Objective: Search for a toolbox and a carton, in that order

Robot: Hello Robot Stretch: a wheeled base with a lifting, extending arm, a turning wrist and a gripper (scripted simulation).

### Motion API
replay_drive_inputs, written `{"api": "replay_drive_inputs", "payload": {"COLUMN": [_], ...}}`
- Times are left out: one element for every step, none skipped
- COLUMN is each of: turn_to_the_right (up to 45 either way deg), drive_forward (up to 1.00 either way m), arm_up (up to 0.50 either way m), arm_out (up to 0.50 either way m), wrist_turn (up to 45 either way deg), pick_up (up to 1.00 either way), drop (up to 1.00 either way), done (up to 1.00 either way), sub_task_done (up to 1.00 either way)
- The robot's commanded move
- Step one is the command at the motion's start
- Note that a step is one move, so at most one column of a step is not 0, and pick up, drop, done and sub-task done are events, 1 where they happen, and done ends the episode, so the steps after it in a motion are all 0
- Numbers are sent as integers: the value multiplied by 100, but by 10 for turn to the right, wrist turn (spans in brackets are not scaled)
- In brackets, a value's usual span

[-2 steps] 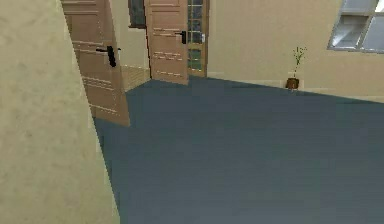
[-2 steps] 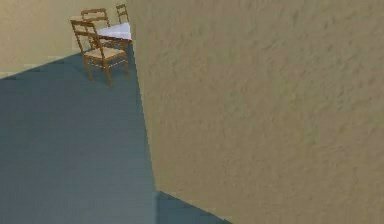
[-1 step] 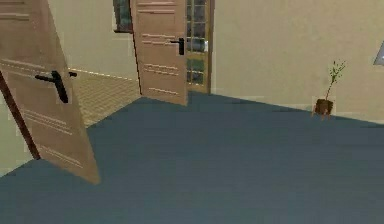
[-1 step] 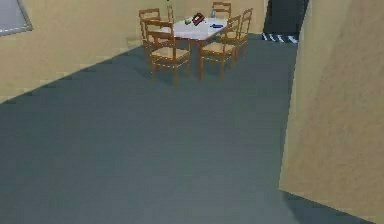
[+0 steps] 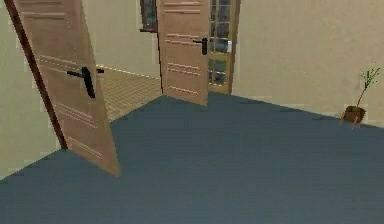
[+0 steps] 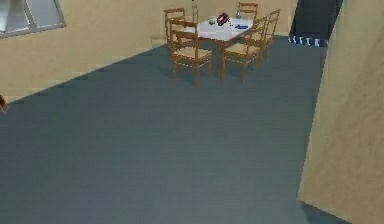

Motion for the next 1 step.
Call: {"api": "replay_drive_inputs", "payload": {"turn_to_the_right": [0], "drive_forward": [100], "arm_up": [0], "arm_out": [0], "wrist_turn": [0], "pick_up": [0], "drop": [0], "done": [0], "sub_task_done": [0]}}
